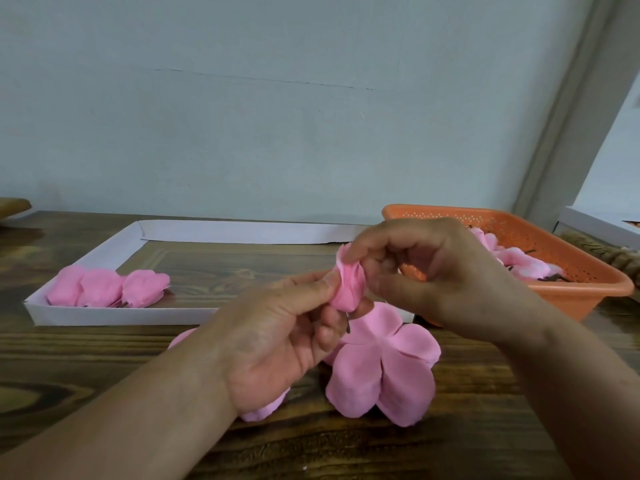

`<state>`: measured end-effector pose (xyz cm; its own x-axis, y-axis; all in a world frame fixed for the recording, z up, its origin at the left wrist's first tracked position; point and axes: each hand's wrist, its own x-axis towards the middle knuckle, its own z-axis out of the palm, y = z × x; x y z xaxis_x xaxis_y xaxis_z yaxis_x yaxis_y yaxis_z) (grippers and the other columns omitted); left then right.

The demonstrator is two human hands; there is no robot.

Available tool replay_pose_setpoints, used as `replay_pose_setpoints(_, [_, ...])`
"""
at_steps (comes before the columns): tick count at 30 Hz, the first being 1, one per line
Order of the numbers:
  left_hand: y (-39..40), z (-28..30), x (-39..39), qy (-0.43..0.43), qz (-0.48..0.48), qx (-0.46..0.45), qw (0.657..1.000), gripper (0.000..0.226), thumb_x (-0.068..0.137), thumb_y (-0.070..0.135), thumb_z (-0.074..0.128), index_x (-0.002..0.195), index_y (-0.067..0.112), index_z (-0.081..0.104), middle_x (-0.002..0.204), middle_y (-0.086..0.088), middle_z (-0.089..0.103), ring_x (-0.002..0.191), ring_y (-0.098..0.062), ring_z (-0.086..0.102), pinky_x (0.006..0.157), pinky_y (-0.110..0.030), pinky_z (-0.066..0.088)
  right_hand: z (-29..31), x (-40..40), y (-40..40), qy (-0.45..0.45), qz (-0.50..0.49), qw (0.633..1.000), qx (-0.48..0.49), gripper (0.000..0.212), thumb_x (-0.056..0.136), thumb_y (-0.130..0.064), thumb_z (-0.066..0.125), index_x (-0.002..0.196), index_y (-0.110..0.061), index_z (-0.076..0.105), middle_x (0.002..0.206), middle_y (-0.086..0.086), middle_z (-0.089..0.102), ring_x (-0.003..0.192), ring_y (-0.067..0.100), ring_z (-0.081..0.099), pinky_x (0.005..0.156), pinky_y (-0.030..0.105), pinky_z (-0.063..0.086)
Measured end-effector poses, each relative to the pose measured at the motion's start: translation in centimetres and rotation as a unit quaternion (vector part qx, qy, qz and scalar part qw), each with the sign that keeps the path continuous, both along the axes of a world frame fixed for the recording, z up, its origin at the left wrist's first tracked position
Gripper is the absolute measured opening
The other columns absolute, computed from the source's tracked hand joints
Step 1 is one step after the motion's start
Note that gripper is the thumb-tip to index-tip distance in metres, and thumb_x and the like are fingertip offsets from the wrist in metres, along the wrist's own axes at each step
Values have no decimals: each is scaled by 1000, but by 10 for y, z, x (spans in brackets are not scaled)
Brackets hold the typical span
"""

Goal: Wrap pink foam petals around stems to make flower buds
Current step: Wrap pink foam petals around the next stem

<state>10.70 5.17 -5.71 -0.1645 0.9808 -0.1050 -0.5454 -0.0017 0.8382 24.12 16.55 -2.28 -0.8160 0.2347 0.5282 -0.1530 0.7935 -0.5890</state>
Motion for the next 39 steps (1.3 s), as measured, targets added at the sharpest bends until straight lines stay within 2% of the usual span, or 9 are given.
replay_pose_setpoints(3, [-1, 1, 1, 10, -3, -6, 1000, 20, 64, 19, 66, 76, 6, 77, 76, -14, 68, 48, -3, 45, 40, -11, 39, 0, 1, 0, 1, -5, 1000, 11, 33, 76, 16, 64, 88, -15, 69, 62, 8, 58, 56, 15, 52, 58, 34, 45])
replay_pose_setpoints(8, [-1, 1, 1, 2, -12, -14, 1000, 20, 65, 19, 68, 78, 7, 77, 77, -14, 69, 48, -3, 47, 40, -12, 42, -2, -4, 0, 35, -21, 999, 4, 20, 75, 3, 68, 83, -16, 69, 61, 16, 56, 56, 37, 48, 53, 45, 42])
replay_pose_setpoints(13, [-1, 1, 0, -26, -20, -28, 999, 27, 58, 17, 70, 80, 1, 76, 80, -19, 69, 46, -4, 47, 37, -12, 40, 0, 0, 2, 21, -6, 1000, 6, 27, 72, 3, 56, 86, -15, 71, 61, 15, 56, 58, 35, 49, 58, 43, 45])
replay_pose_setpoints(16, [-1, 3, 0, -41, -34, -38, 998, 23, 66, 16, 67, 81, 0, 76, 77, -16, 68, 45, -3, 43, 35, -11, 35, 2, 3, 3, -14, 7, 1000, 19, 34, 69, 6, 55, 87, -19, 69, 63, 10, 55, 58, 26, 49, 57, 32, 44])
replay_pose_setpoints(19, [-1, 3, 0, -43, -41, -47, 997, 22, 69, 15, 67, 83, 1, 75, 78, -15, 67, 45, -3, 42, 34, -10, 33, 3, 4, 4, -44, 5, 998, 51, 32, 67, 5, 62, 87, -20, 69, 69, 3, 52, 59, 10, 42, 58, 25, 40])
replay_pose_setpoints(22, [-2, 3, -1, -50, -42, -54, 996, 26, 62, 14, 71, 84, 1, 74, 78, -16, 66, 44, -3, 41, 32, -10, 32, 5, 5, 4, -60, -8, 992, 110, 28, 69, 7, 73, 84, -17, 68, 83, 4, 52, 72, 11, 47, 67, 19, 40])
replay_pose_setpoints(26, [-4, 5, -1, -45, -61, -66, 995, 35, 53, 15, 75, 86, 1, 74, 79, -14, 64, 42, -2, 39, 31, -9, 28, 8, 6, 3, -54, -11, 987, 149, 24, 67, 10, 76, 75, -11, 64, 97, 5, 51, 91, 14, 53, 82, 20, 41])
replay_pose_setpoints(33, [-6, 10, -7, -32, -125, -89, 988, 21, 54, 17, 74, 72, 6, 75, 74, -12, 65, 40, 1, 36, 31, -8, 26, 14, 11, 1, -62, 27, 991, 112, 19, 69, 2, 69, 75, -16, 64, 105, -2, 57, 101, 12, 56, 89, 21, 39])
replay_pose_setpoints(39, [-4, 8, -12, -41, -173, -109, 978, 12, 69, 14, 79, 75, 5, 75, 76, -16, 66, 40, -1, 39, 31, -9, 29, 17, 13, 0, -81, 96, 988, 87, 27, 67, 14, 66, 77, -12, 64, 92, 3, 61, 89, 20, 59, 83, 27, 43])
